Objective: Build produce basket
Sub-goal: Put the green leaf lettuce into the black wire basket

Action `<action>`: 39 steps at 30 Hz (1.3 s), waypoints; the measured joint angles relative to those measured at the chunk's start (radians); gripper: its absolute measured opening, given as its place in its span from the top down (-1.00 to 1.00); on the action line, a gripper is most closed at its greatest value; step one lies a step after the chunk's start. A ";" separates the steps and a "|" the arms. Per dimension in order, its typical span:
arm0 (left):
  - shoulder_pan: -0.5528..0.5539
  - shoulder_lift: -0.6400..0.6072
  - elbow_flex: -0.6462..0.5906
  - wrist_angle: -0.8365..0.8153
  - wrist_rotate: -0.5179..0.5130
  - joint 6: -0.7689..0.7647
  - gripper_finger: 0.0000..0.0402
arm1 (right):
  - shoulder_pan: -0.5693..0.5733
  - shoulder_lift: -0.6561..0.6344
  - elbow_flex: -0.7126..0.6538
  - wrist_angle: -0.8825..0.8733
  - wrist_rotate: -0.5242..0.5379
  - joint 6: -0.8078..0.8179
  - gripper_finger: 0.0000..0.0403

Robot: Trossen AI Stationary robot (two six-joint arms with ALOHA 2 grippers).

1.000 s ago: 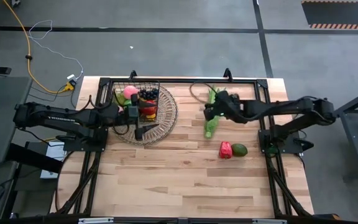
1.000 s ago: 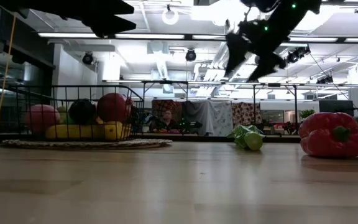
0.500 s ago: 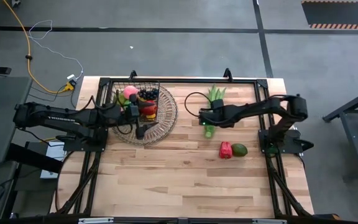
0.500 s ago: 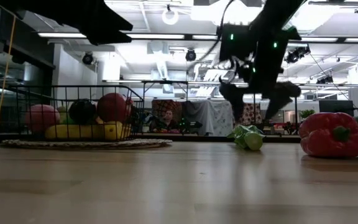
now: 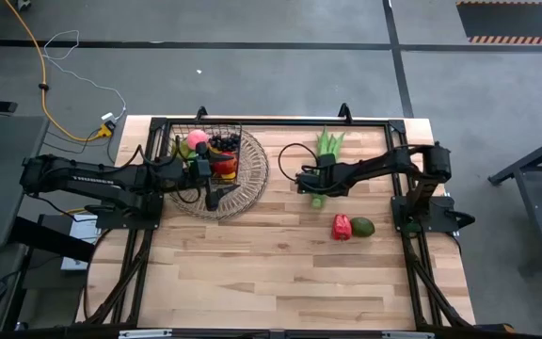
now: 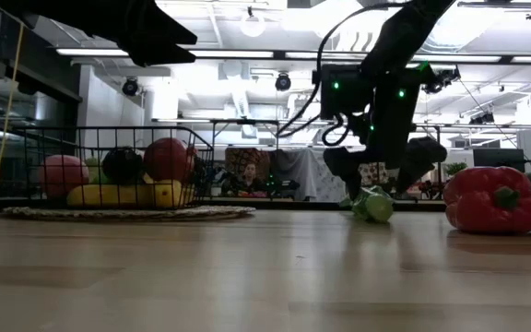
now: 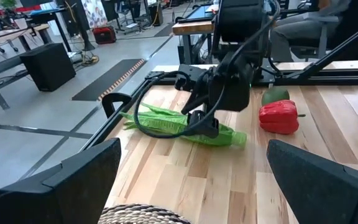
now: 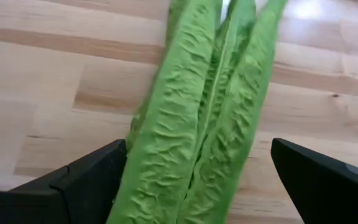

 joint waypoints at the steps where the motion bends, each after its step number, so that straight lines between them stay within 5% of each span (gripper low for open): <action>1: 0.000 0.000 0.000 0.000 0.000 0.000 -0.95 | 0.000 0.010 0.002 0.002 0.001 0.012 -0.94; 18: -0.001 0.000 0.000 -0.011 0.004 0.000 -0.95 | -0.011 0.091 0.003 0.088 -0.057 -0.060 -0.88; 25: -0.002 0.000 0.000 -0.075 0.011 0.000 -0.95 | -0.007 0.070 -0.001 0.094 -0.041 -0.143 -0.44; 33: -0.002 -0.038 0.000 -0.076 0.010 0.005 -0.95 | -0.007 -0.130 -0.002 0.093 0.054 -0.388 0.14; 39: -0.002 -0.168 0.000 -0.105 -0.005 -0.051 -0.95 | -0.004 -0.266 -0.044 0.359 0.105 -0.717 0.29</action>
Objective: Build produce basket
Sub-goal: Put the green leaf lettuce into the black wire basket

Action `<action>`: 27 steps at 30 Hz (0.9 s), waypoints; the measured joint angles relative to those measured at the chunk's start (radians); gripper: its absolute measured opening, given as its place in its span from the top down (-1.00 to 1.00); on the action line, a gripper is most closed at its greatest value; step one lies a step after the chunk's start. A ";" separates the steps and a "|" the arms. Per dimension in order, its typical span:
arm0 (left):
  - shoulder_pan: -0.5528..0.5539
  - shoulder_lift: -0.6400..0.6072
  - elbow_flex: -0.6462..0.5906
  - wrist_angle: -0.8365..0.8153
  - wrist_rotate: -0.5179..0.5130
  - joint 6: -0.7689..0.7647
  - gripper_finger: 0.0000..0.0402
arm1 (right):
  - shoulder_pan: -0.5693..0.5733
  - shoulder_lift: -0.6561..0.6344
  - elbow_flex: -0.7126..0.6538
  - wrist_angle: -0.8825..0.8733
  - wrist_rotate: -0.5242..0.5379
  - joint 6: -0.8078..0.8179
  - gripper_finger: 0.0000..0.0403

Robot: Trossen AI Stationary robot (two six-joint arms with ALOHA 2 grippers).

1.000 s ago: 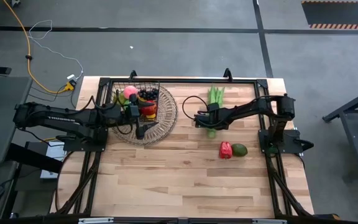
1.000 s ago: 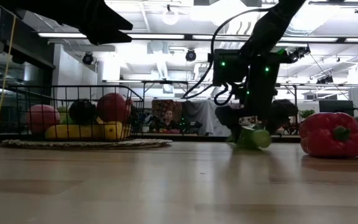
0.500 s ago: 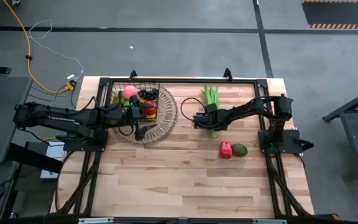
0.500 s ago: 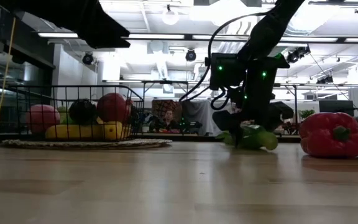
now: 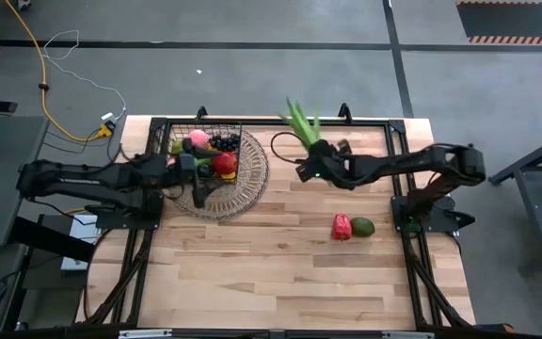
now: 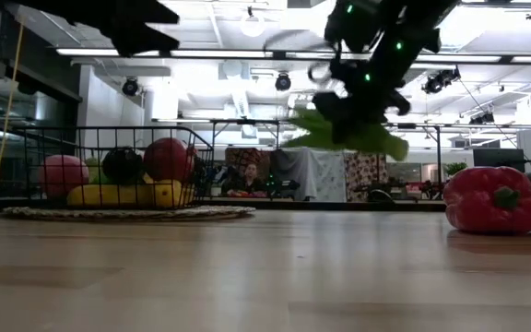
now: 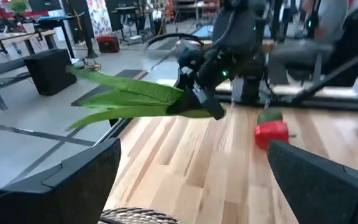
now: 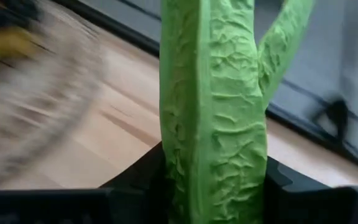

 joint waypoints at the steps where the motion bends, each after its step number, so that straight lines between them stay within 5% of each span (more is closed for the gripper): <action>1: 0.000 -0.024 0.000 -0.013 0.000 -0.015 -0.95 | 0.000 -0.018 -0.025 0.095 -0.022 -0.072 0.30; 6: 0.000 -0.124 -0.028 -0.015 0.047 -0.054 -0.95 | -0.049 -0.085 -0.226 0.697 -0.384 -0.346 0.30; 11: 0.012 -0.149 -0.141 0.247 0.055 -0.014 -0.95 | -0.125 -0.093 -0.352 1.183 -0.756 -0.394 0.30; 15: 0.043 -0.127 -0.214 0.424 0.077 0.051 -0.95 | -0.140 -0.093 -0.341 1.252 -0.848 -0.402 0.30; 22: 0.072 -0.084 -0.220 0.442 0.196 0.059 -0.95 | -0.116 -0.093 -0.315 1.256 -0.949 -0.459 0.30; 27: 0.074 -0.065 -0.220 0.443 0.190 0.059 -0.95 | -0.103 -0.093 -0.314 1.262 -0.964 -0.487 0.30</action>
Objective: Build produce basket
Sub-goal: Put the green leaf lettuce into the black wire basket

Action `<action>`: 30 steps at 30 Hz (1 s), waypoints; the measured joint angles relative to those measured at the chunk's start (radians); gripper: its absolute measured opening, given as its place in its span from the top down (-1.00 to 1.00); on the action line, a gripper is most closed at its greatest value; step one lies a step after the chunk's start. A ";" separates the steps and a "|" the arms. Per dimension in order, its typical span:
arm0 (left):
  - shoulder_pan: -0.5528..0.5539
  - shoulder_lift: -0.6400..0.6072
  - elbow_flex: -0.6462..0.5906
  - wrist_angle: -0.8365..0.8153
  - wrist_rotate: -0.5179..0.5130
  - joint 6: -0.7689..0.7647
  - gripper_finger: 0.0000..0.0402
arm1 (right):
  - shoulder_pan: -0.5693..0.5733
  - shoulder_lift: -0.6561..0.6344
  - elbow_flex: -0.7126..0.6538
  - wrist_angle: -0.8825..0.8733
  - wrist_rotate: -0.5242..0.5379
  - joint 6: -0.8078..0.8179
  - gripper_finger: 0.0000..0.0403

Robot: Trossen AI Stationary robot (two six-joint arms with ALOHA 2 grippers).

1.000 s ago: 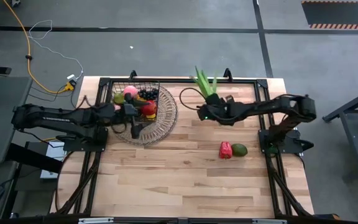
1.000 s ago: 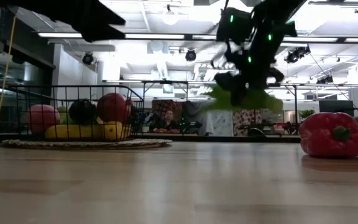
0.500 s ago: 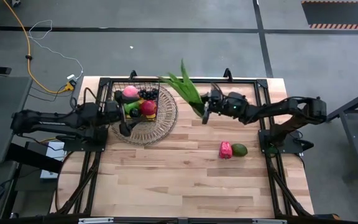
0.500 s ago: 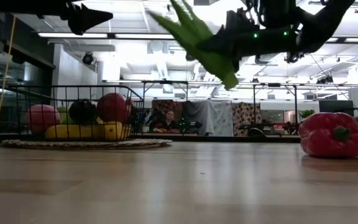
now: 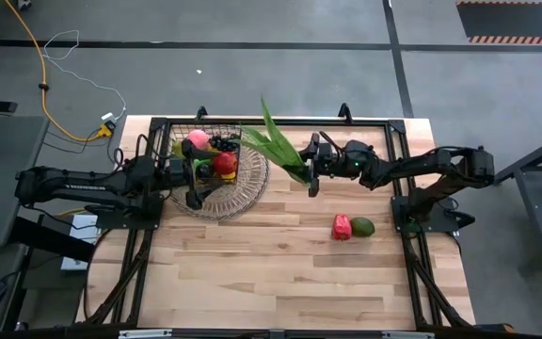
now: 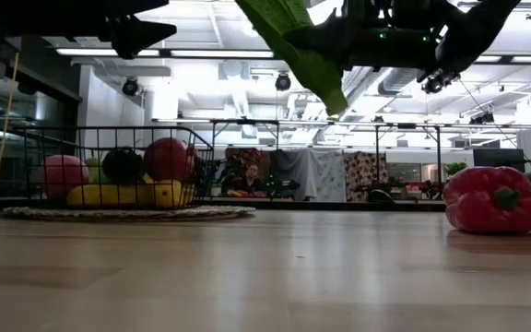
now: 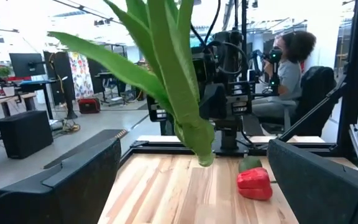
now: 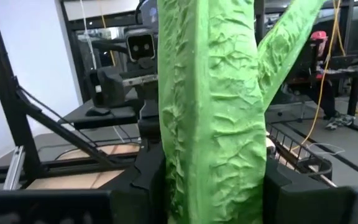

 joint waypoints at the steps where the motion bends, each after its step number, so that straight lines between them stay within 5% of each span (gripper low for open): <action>1: 0.000 0.001 0.000 -0.001 -0.002 0.000 -0.95 | -0.001 0.000 0.000 0.007 0.000 0.000 0.30; 24: -0.001 0.002 0.000 -0.002 -0.017 -0.008 -0.95 | -0.001 0.000 0.001 0.021 0.002 -0.002 0.30; 30: -0.027 -0.020 0.019 0.067 0.173 -0.058 -0.95 | 0.002 0.088 0.018 0.159 0.111 -0.011 0.30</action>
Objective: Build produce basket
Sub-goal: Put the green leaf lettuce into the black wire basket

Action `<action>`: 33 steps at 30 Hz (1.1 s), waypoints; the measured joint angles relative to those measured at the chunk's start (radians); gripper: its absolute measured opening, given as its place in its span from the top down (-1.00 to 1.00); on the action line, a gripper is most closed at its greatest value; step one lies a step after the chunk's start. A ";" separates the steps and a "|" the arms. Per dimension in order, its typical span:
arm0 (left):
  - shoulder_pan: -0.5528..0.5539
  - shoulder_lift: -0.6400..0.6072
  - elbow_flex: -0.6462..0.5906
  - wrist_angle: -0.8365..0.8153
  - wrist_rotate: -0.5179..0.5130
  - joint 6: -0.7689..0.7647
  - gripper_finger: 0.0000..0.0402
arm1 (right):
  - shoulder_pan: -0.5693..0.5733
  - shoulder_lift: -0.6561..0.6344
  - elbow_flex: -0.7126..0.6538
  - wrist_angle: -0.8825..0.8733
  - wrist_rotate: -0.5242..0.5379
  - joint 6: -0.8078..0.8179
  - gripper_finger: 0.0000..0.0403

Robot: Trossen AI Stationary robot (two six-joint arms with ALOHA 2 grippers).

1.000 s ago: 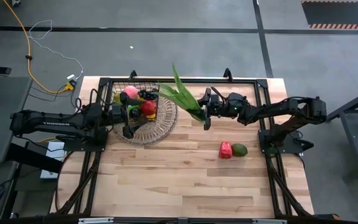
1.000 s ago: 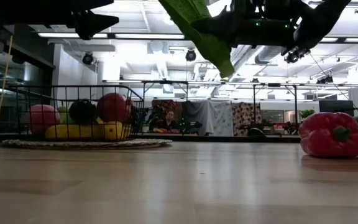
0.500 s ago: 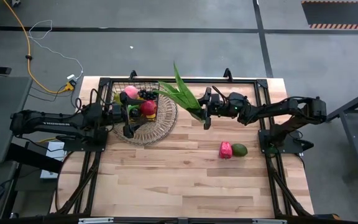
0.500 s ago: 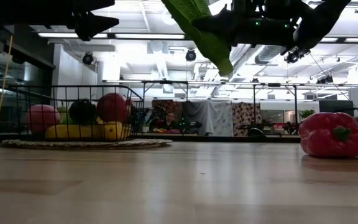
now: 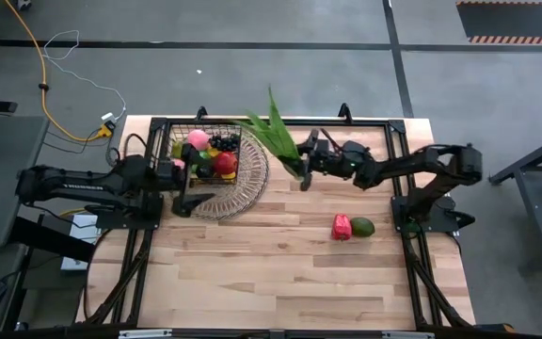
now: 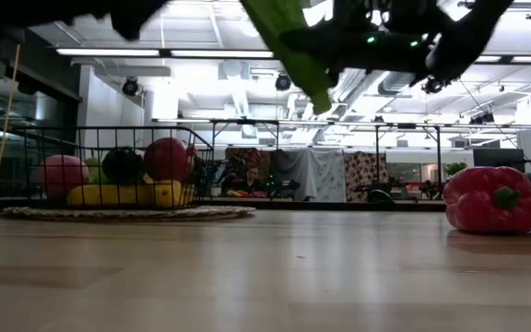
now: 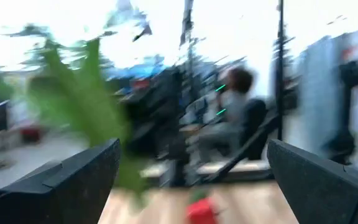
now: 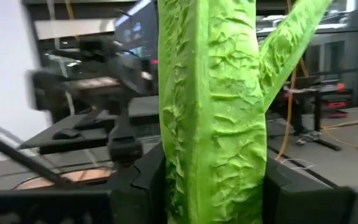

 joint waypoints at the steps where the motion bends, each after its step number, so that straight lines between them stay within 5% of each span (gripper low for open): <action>1: -0.010 -0.007 0.007 0.006 0.022 -0.008 -0.95 | 0.000 0.030 0.020 0.009 0.009 0.000 0.30; 7: -0.071 -0.020 0.014 -0.005 -0.007 -0.009 -0.95 | -0.020 0.250 0.303 -0.117 -0.011 -0.005 0.30; 14: -0.137 -0.028 0.014 0.008 0.070 0.064 -0.95 | -0.088 0.471 0.767 -0.476 -0.131 -0.031 0.30; 20: -0.195 -0.049 0.014 0.011 0.077 0.106 -0.95 | -0.124 0.652 1.087 -0.574 -0.287 -0.029 0.30; 27: -0.219 -0.052 0.014 0.004 -0.014 0.120 -0.95 | -0.126 0.851 1.365 -0.653 -0.397 0.001 0.30; 33: -0.219 -0.052 0.014 -0.014 -0.015 0.120 -0.95 | -0.137 0.920 1.472 -0.807 -0.397 -0.061 0.30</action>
